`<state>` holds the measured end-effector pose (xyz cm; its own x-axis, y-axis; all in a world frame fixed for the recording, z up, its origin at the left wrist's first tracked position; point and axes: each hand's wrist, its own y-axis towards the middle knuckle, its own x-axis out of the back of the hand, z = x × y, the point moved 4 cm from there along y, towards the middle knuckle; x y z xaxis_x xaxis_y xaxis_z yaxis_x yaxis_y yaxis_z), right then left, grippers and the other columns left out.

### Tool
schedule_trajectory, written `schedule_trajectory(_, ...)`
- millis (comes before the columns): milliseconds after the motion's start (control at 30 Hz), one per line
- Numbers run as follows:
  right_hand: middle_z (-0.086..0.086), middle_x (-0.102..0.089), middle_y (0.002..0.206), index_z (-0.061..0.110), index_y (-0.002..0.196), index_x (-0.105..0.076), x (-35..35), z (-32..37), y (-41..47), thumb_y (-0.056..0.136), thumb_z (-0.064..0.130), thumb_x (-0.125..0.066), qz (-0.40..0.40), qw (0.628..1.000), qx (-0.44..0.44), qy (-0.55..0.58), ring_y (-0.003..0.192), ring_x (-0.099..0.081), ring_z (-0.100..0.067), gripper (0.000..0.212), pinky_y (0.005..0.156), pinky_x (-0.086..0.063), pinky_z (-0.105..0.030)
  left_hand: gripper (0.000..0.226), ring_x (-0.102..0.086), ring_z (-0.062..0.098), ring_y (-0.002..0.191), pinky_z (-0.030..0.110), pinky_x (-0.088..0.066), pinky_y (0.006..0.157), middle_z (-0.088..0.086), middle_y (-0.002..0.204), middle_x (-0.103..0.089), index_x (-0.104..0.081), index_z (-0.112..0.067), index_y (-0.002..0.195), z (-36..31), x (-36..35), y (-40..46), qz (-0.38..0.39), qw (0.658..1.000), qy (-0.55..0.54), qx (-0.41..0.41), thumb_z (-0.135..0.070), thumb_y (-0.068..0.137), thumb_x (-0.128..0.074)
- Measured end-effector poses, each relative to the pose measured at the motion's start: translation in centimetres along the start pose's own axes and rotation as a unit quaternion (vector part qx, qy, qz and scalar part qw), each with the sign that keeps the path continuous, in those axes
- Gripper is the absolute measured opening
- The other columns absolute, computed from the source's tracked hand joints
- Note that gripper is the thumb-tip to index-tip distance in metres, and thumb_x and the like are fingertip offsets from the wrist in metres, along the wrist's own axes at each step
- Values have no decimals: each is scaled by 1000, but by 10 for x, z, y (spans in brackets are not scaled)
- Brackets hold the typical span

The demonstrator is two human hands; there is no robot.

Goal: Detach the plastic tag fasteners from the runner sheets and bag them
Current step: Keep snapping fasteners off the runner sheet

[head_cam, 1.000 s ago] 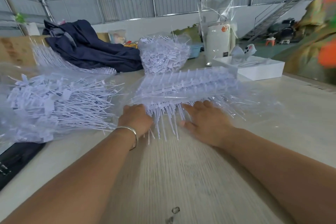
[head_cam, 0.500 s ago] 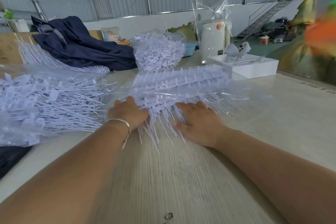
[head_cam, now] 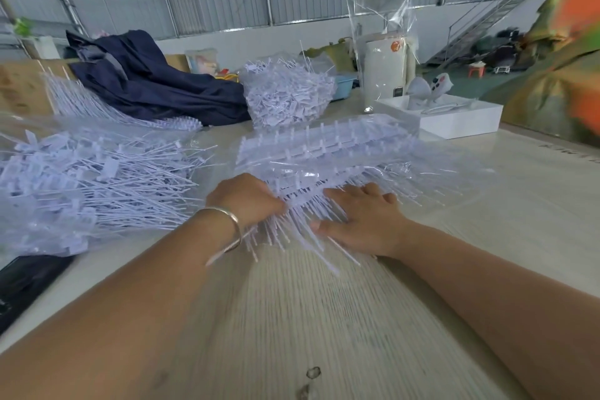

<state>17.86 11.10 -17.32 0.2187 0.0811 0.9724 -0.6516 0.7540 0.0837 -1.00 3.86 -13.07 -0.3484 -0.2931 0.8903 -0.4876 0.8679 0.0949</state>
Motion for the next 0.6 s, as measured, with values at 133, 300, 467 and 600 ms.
schedule_trajectory(133,3,-26,158,38,149,-25,5,1,-2,87,77,-19,-51,998,-18,-27,146,-12,-28,73,115,-11,-54,20,-57,6,79,18,-42,65,-10,87,-62,-71,-18,95,-3,4,-8,66,993,-96,-33,-24,78,-80)
schedule_trajectory(300,-8,-28,150,40,143,-32,16,10,-4,97,59,-21,-166,980,-14,-110,141,-15,-31,51,112,-13,-55,12,-55,12,84,20,-40,70,-7,91,-63,-74,-20,84,-6,9,-21,95,979,-166,-73,-13,76,-80)
schedule_trajectory(467,-10,-20,152,33,122,-56,14,11,-3,97,55,-25,-143,985,11,-98,144,-5,-28,45,115,-1,-61,3,-58,12,84,17,-42,65,-3,92,-65,-71,-20,81,-6,-5,-29,134,975,-170,-57,-18,81,-73)
schedule_trajectory(600,-6,-26,152,25,109,-62,16,13,-8,91,68,-27,-125,990,50,-42,144,-11,-23,58,117,-1,-56,15,-58,17,85,27,-45,68,3,95,-64,-65,-16,85,5,-17,-27,60,973,-221,7,-31,87,-65)
